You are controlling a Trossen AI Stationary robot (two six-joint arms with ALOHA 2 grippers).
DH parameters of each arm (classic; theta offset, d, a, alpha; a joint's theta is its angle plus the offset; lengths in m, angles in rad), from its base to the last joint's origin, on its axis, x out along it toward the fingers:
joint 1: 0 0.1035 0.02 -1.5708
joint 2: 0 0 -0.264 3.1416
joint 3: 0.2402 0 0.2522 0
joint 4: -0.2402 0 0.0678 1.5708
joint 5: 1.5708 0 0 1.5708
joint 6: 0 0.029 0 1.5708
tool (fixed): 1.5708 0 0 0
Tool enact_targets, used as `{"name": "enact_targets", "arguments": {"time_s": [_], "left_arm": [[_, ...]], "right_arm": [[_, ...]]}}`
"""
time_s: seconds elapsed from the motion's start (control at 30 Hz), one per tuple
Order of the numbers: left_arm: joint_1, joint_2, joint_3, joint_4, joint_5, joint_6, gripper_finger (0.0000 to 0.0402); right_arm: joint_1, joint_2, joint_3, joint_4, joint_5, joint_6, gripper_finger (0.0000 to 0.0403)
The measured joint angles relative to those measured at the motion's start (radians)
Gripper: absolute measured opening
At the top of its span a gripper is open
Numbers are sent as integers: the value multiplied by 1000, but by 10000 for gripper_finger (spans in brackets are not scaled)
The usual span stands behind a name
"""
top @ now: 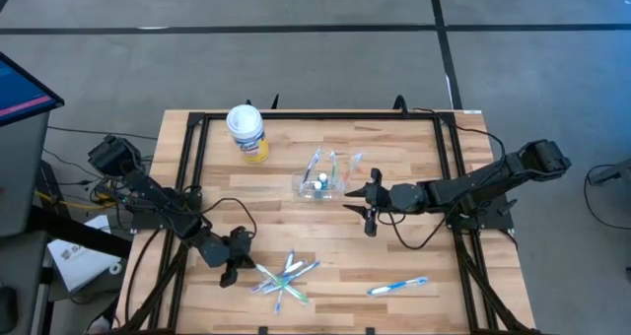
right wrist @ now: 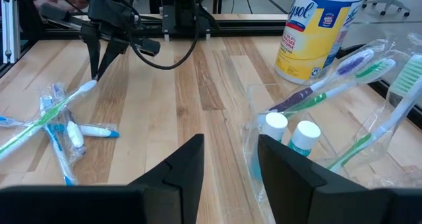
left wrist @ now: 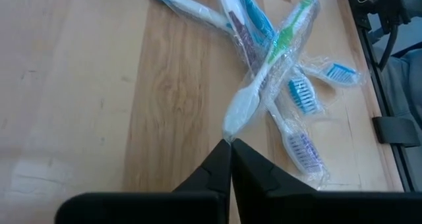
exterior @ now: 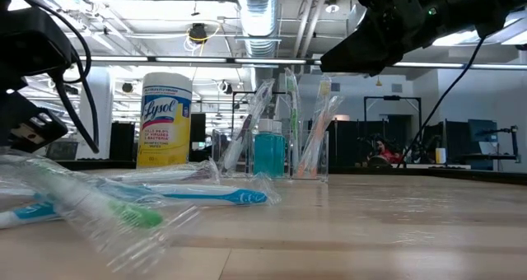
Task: Pick & Place toothbrushing station
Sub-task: Put the green toothbrush into the transparent organizer
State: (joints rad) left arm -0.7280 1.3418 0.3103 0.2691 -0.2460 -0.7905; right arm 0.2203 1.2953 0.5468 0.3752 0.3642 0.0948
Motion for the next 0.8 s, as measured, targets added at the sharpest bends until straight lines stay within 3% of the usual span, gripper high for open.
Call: {"name": "enact_targets", "arguments": {"time_s": [0.33,0.63,0.8], "left_arm": [[37,0,32,-1,-21,19,0],[113,0,141,1,-46,253,0],[157,0,185,0,-78,343,0]], "right_arm": [[0,0,0,8,0,0,131],[0,0,0,29,-4,0,129],[0,0,0,31,-61,2,129]]}}
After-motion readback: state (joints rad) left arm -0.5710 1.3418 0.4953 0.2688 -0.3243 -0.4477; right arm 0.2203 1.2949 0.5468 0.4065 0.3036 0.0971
